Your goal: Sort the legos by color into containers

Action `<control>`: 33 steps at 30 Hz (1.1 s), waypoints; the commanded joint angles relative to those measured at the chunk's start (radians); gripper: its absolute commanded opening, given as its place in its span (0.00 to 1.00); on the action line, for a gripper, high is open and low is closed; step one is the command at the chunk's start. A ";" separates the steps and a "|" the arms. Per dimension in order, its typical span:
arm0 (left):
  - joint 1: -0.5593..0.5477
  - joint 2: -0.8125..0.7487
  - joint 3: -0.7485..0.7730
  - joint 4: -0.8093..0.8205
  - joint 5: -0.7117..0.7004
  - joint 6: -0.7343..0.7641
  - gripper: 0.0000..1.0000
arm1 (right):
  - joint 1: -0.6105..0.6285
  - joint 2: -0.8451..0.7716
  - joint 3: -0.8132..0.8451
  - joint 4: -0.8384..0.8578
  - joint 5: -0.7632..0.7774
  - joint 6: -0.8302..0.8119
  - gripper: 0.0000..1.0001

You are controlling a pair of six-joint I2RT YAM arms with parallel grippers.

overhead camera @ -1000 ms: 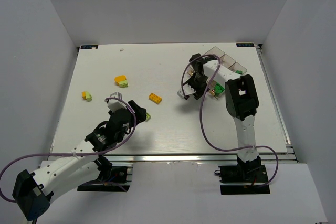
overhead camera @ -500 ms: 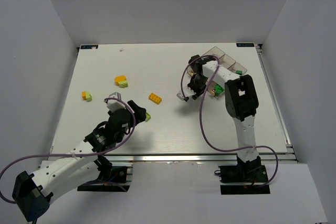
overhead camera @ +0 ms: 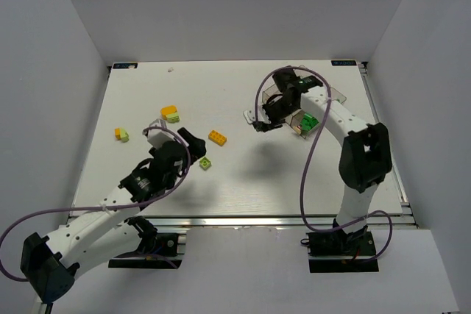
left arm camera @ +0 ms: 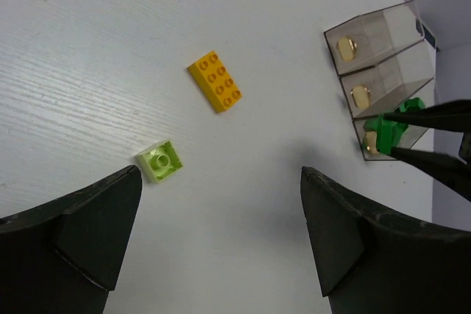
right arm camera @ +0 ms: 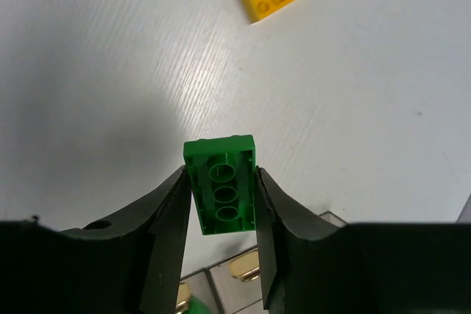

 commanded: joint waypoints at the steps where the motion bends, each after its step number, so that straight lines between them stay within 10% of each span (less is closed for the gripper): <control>1: 0.055 0.048 0.112 -0.077 0.045 -0.036 0.98 | -0.014 -0.102 -0.044 0.138 -0.101 0.418 0.07; 13: 0.284 0.248 0.303 -0.155 0.309 0.053 0.98 | -0.340 -0.183 -0.173 0.511 -0.040 1.214 0.06; 33: 0.333 0.063 0.146 -0.175 0.319 -0.016 0.98 | -0.505 0.025 -0.106 0.565 0.085 1.389 0.18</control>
